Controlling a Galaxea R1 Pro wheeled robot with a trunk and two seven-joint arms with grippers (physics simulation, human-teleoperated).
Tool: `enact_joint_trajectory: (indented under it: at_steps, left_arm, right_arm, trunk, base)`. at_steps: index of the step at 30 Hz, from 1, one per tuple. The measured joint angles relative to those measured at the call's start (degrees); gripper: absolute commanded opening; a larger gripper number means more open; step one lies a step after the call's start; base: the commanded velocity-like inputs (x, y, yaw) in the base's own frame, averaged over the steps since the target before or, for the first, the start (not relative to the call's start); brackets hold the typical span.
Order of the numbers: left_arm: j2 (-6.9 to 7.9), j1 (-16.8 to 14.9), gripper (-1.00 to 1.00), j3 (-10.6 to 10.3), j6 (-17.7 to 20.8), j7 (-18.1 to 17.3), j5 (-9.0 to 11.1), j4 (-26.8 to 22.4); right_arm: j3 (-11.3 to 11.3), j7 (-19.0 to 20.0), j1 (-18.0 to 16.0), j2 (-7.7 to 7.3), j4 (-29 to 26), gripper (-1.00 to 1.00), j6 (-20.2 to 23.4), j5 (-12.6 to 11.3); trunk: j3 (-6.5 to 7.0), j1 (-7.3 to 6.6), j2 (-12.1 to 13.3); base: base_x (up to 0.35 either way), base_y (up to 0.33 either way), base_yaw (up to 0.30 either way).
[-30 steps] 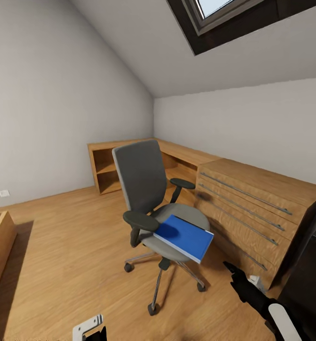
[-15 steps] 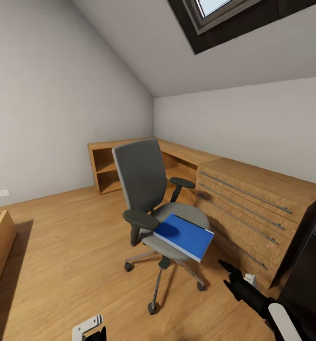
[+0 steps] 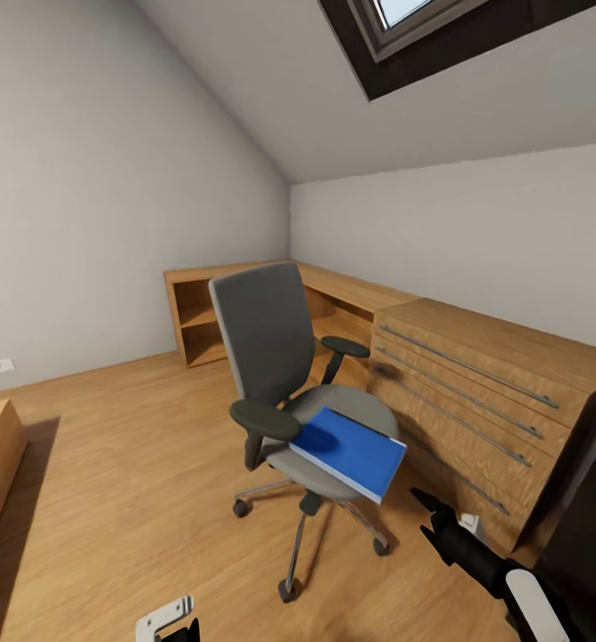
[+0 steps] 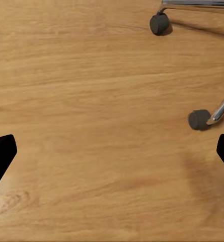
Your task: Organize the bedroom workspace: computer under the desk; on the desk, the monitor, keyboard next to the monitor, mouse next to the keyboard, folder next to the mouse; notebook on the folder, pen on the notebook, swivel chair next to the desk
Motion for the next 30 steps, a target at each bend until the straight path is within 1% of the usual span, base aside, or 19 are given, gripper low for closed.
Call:
enact_joint_trajectory:
  at_steps: [6,10,17,24,30]
  left_arm:
    - [0.00,0.0,1.00,-1.1,-0.1,0.1,0.0,0.6]
    - [0.00,0.0,1.00,-1.5,-0.1,0.1,0.0,1.4]
    - [0.00,0.0,1.00,-1.7,-0.1,0.2,-0.1,1.9]
    - [0.00,0.0,1.00,-1.8,-0.1,0.2,-0.2,2.0]
    - [0.00,0.0,1.00,-1.8,-0.1,0.1,-0.2,2.0]
  right_arm:
    - [0.0,0.0,0.0,-0.04,0.0,1.00,0.0,0.1]
    - [0.0,0.0,0.0,-0.07,0.0,1.00,0.0,0.1]
    - [0.0,0.0,0.0,-0.08,0.0,1.00,-0.1,0.2]
    - [0.1,0.0,0.0,-0.09,0.0,1.00,-0.1,0.2]
    - [0.1,0.0,0.0,-0.15,0.0,1.00,-0.1,0.2]
  trunk:
    - [0.00,-0.02,0.0]
    - [0.00,-0.01,0.0]
    - [0.00,0.00,0.0]
    - [0.00,-0.01,0.0]
    - [0.00,0.00,0.0]
  base:
    - [0.168,0.000,0.000]
    - [0.142,0.000,0.000]
    - [0.061,0.000,0.000]
    - [0.183,0.000,0.000]
    - [0.045,0.000,0.000]
